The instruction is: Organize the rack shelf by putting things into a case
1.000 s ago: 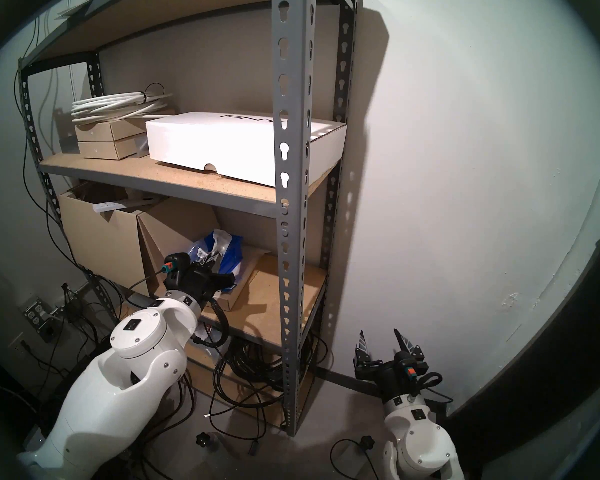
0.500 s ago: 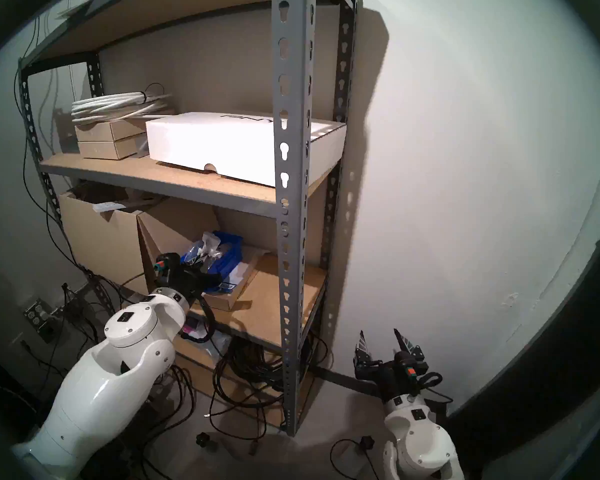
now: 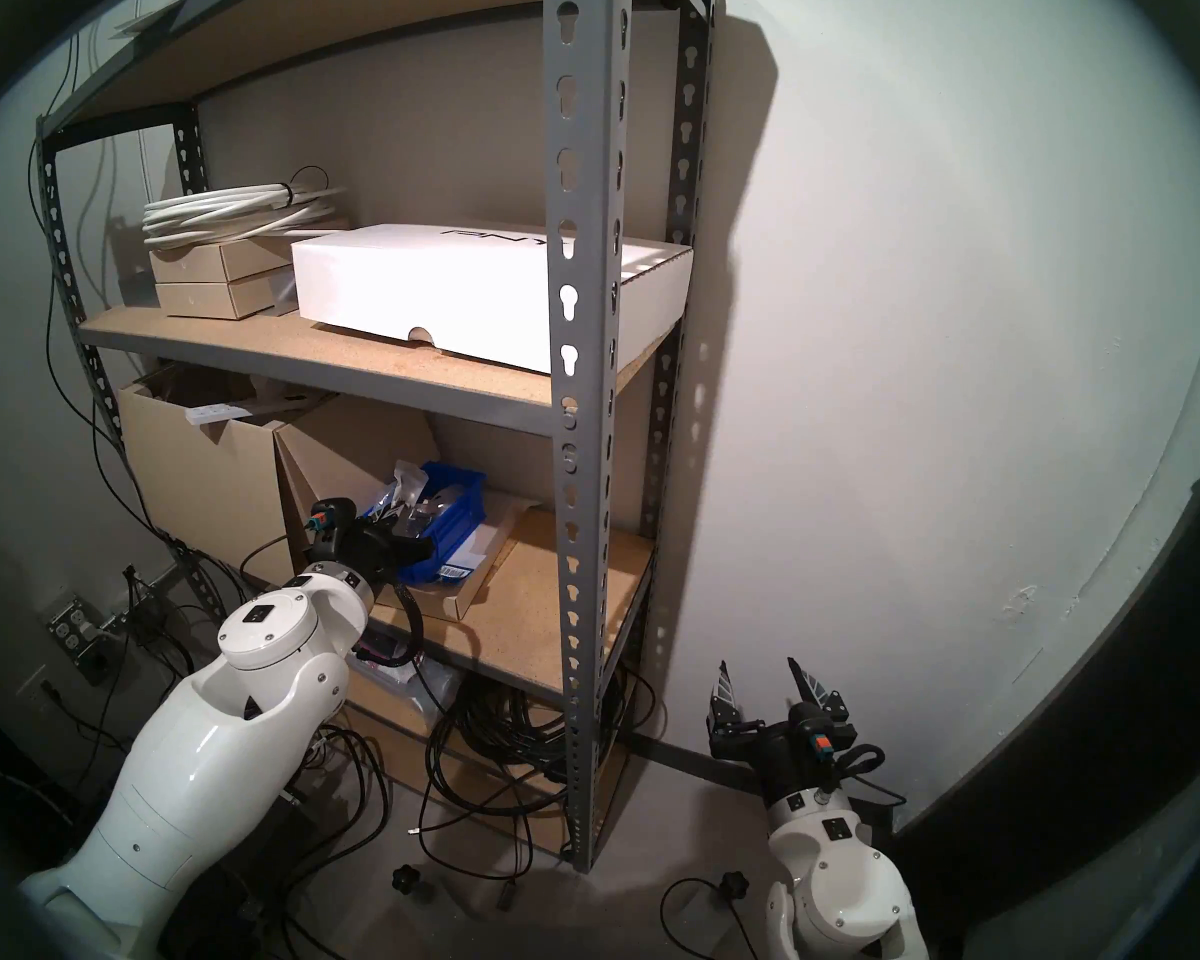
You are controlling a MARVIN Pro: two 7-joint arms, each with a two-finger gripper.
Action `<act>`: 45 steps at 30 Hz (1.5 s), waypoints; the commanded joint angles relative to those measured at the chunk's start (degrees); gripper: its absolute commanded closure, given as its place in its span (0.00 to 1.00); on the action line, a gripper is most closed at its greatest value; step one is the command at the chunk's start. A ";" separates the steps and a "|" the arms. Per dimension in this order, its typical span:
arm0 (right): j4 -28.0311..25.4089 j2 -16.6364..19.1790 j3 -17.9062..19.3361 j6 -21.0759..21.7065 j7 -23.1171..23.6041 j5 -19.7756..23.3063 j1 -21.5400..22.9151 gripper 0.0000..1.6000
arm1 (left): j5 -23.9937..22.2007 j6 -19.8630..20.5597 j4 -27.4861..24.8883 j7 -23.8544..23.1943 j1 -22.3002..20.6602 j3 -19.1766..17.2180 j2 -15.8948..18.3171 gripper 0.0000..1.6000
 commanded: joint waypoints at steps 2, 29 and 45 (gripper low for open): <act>-1.12 0.01 0.00 -0.19 0.00 0.01 0.11 0.00 | -0.45 -0.28 1.81 -0.56 -5.05 -0.39 -1.59 1.00; -1.16 0.01 0.00 -0.17 0.00 0.01 0.09 0.00 | -2.71 1.67 7.17 -2.92 -10.45 0.93 -3.61 0.64; -1.16 0.01 0.00 -0.17 0.00 0.01 0.09 0.00 | -0.64 0.32 8.05 -0.60 -11.48 1.43 -4.51 0.38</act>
